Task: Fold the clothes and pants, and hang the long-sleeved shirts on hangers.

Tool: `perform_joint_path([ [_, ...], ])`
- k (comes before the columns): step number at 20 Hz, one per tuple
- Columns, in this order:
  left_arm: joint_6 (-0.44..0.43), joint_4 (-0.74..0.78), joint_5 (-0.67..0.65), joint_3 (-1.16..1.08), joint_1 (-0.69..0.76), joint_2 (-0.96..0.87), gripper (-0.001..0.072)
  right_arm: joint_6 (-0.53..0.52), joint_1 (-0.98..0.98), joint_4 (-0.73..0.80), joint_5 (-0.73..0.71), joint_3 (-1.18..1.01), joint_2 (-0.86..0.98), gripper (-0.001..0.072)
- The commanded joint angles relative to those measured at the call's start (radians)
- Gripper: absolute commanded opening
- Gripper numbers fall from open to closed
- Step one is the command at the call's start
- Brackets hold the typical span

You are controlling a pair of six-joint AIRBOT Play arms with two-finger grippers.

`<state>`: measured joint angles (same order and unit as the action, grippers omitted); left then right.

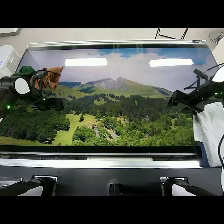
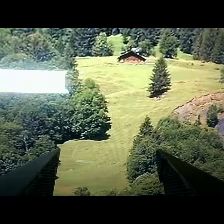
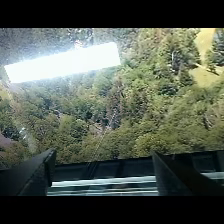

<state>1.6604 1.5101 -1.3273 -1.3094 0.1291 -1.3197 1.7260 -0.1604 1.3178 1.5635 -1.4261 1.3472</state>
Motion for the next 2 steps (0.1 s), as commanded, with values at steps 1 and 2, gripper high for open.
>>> perform_joint_path([
  [1,0.0,0.0,0.001,0.001,-0.001,0.001,0.0712,0.002,0.001,0.002,0.002,0.0,-0.001,0.0695],
  [2,0.0,0.0,0.001,0.001,-0.001,0.001,0.0712,0.002,0.001,0.002,0.002,0.0,-0.001,0.0695],
])
